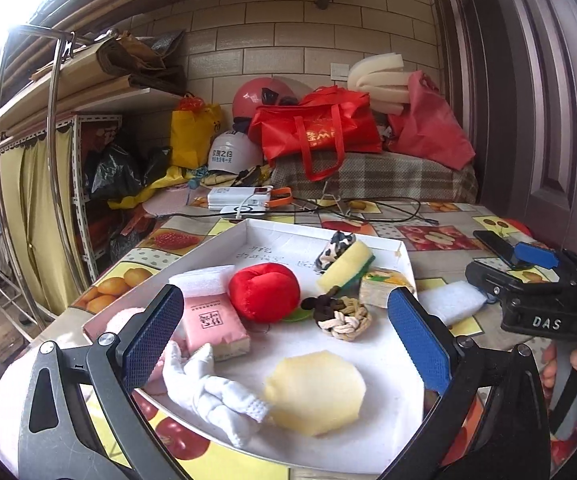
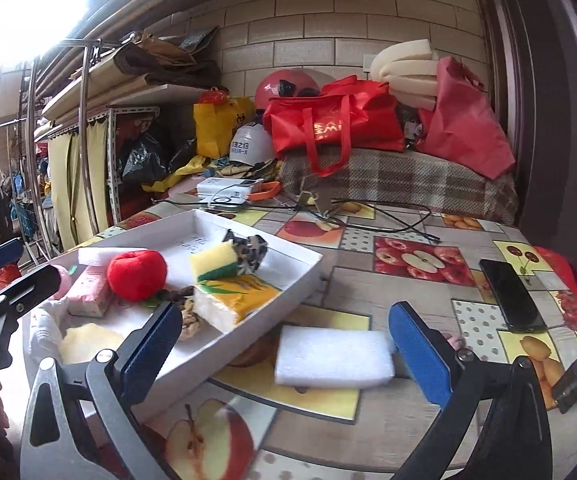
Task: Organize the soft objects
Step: 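Grasp a white foam sheet with the left tool while the right tool grasps the rope knot toy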
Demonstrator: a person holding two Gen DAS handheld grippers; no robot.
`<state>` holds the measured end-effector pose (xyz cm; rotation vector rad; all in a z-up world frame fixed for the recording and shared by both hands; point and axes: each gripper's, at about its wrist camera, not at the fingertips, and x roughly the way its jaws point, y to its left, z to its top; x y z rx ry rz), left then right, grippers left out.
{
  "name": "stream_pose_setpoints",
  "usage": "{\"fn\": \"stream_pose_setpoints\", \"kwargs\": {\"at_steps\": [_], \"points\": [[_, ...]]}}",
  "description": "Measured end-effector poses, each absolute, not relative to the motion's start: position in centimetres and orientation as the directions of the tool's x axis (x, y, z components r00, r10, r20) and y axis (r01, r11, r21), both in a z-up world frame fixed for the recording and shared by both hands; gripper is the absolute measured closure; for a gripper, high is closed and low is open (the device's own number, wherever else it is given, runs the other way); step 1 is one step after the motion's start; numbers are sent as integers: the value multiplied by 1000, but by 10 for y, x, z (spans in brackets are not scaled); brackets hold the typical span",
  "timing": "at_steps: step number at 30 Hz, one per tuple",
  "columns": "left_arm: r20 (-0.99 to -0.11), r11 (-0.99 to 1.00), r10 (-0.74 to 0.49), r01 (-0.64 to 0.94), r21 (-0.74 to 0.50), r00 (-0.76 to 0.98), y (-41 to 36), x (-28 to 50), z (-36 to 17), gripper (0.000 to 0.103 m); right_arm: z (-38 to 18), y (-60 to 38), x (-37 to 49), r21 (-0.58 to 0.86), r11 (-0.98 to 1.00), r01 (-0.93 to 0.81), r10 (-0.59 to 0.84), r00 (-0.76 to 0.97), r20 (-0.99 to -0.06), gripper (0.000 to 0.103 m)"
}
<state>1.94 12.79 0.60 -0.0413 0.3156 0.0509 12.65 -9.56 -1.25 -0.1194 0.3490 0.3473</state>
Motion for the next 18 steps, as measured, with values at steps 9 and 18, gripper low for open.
{"fn": "stream_pose_setpoints", "kwargs": {"at_steps": [9,18], "points": [[-320,995,-92,100,6,943,72,12,10,0,-23,-135,222,-18,986,-163,127,830,-543,0],[-334,997,-77,74,-22,940,78,16,8,0,-54,-93,259,-101,944,-315,146,672,-726,1]]}}
